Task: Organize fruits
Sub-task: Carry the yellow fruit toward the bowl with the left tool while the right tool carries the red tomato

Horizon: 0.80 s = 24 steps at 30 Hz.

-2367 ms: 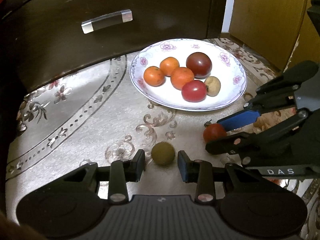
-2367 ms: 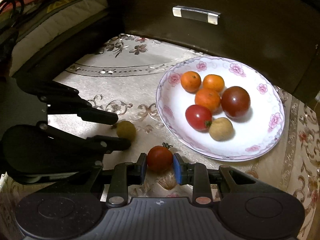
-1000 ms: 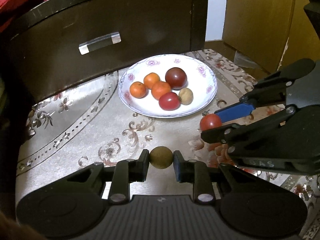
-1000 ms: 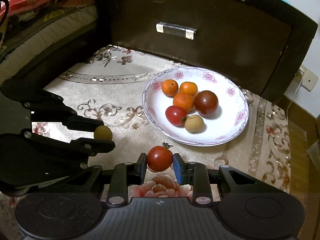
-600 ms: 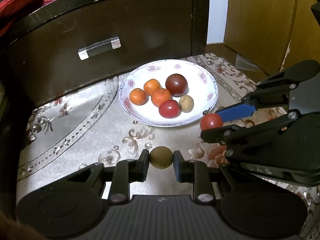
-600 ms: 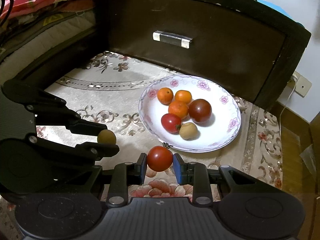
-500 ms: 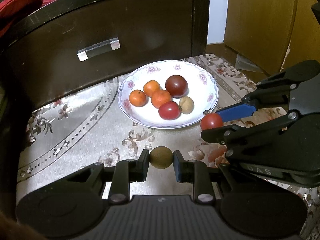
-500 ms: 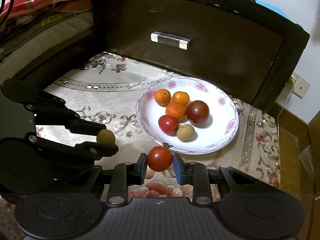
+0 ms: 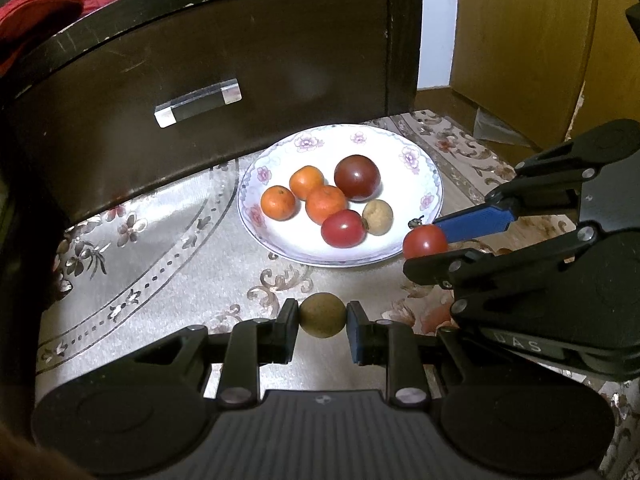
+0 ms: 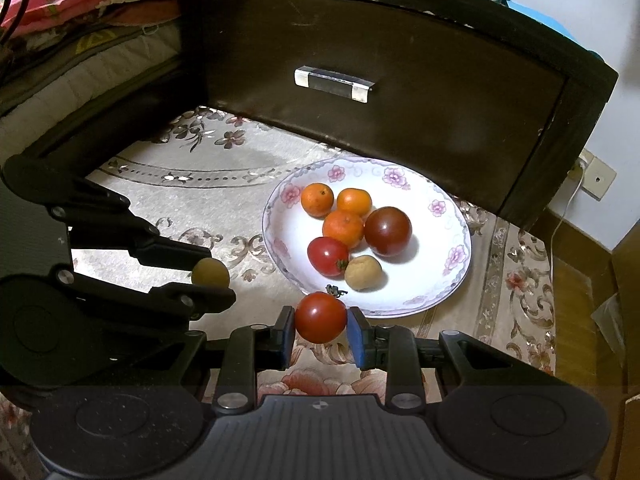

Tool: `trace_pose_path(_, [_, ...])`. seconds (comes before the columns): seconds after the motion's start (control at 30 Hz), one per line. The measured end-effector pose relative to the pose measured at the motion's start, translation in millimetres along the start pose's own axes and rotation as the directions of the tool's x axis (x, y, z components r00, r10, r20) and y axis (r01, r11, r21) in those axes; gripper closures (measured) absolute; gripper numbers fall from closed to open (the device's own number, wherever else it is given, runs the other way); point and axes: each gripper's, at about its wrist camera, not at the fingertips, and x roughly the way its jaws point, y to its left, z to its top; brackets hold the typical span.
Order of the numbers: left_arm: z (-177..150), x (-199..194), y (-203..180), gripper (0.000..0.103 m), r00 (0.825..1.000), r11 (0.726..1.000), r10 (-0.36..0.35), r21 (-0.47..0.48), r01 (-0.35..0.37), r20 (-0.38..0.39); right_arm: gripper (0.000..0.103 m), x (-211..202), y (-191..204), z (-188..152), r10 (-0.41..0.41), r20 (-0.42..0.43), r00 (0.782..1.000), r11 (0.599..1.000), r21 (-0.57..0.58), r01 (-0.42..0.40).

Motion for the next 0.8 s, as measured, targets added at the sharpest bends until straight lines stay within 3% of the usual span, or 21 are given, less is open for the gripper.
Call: trace_pose_path(0.8, [6.2, 6.9, 1.7, 0.071, 1.000, 1.000, 0.006, 0.006, -0.006, 0.008, 0.077, 4.3, -6.6, 4.3, -0.009, 0.006, 1.000, 1.000, 0.006, 0.009])
